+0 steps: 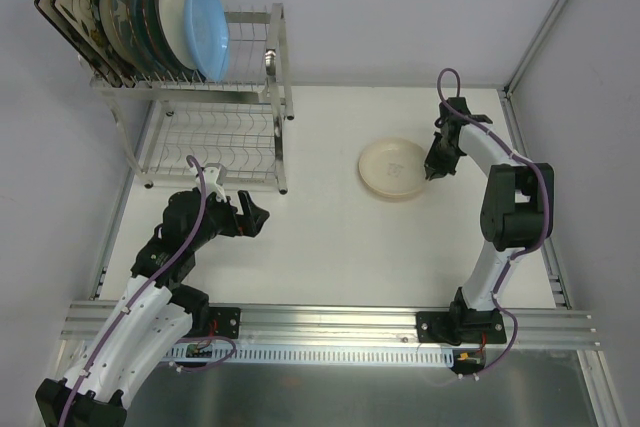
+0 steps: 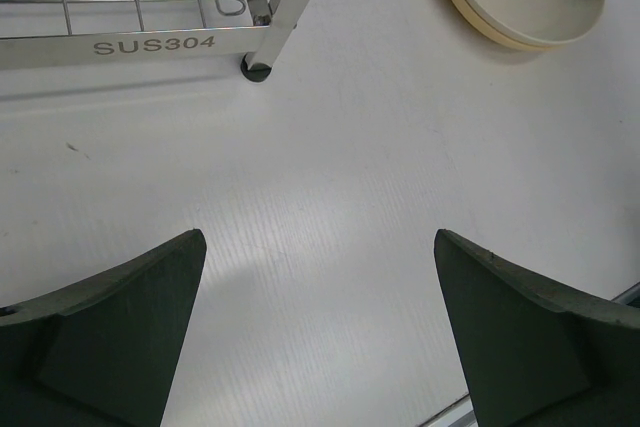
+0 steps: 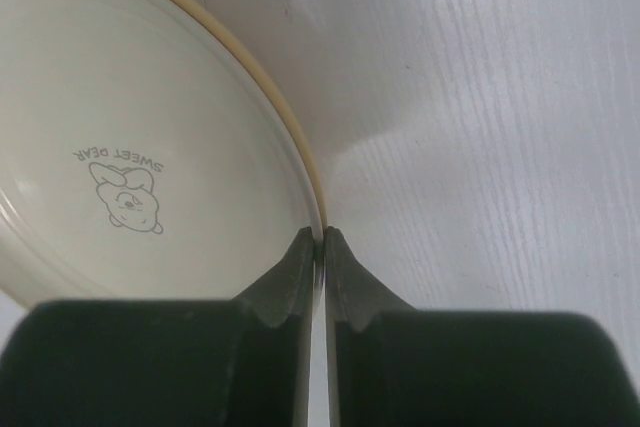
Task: Load the plates into the dish rack
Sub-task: Grab a plate with the right arm
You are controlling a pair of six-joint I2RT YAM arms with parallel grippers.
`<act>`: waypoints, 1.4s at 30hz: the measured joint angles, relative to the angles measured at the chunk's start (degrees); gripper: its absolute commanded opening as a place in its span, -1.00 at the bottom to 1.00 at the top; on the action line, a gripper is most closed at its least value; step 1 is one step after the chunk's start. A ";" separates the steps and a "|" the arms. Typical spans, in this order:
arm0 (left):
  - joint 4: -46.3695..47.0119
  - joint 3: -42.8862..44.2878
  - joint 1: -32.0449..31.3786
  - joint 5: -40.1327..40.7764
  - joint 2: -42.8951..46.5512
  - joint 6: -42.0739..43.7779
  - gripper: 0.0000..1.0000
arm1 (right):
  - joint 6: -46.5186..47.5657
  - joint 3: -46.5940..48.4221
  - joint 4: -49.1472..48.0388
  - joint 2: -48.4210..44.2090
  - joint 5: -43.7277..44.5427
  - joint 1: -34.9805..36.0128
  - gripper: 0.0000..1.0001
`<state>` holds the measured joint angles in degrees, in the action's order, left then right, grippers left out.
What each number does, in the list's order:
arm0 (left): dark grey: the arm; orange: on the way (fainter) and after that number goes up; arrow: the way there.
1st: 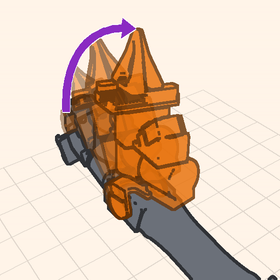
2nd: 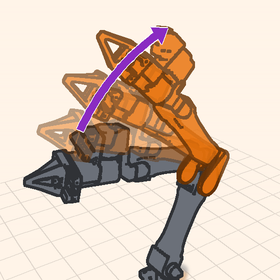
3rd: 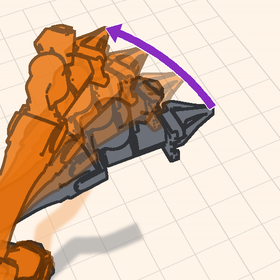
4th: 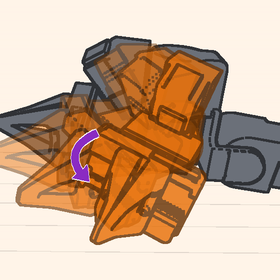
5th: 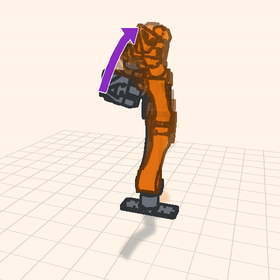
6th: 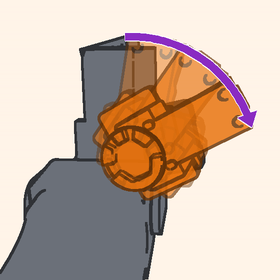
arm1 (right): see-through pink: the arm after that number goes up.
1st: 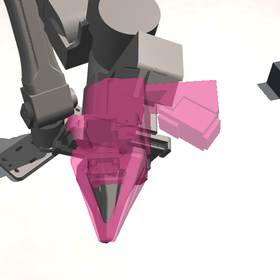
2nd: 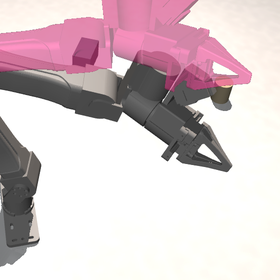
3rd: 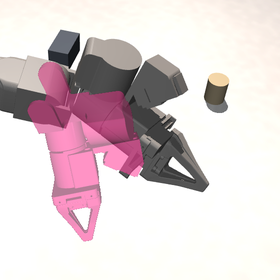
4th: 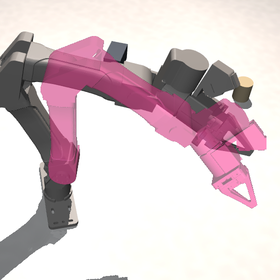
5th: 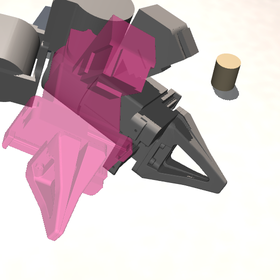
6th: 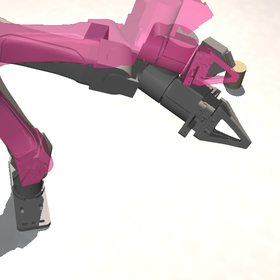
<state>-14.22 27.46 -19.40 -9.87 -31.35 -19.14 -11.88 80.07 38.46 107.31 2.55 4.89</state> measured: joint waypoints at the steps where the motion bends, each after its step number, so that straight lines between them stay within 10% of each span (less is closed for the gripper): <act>1: 0.00 0.00 0.00 -0.09 -0.02 -0.11 0.98 | 0.09 0.11 0.24 0.00 0.00 0.00 -0.92; 16: -0.02 0.00 0.00 -0.22 -0.02 -1.25 0.98 | 0.59 0.39 1.97 1.38 0.66 0.39 -0.74; 42: 0.00 1.97 0.00 -0.66 -2.32 -3.54 0.98 | 0.96 2.58 3.67 -4.13 -0.31 0.98 -0.99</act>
<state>-14.22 29.43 -19.40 -10.52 -33.67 -22.68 -10.92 82.65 42.13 103.18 2.24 5.87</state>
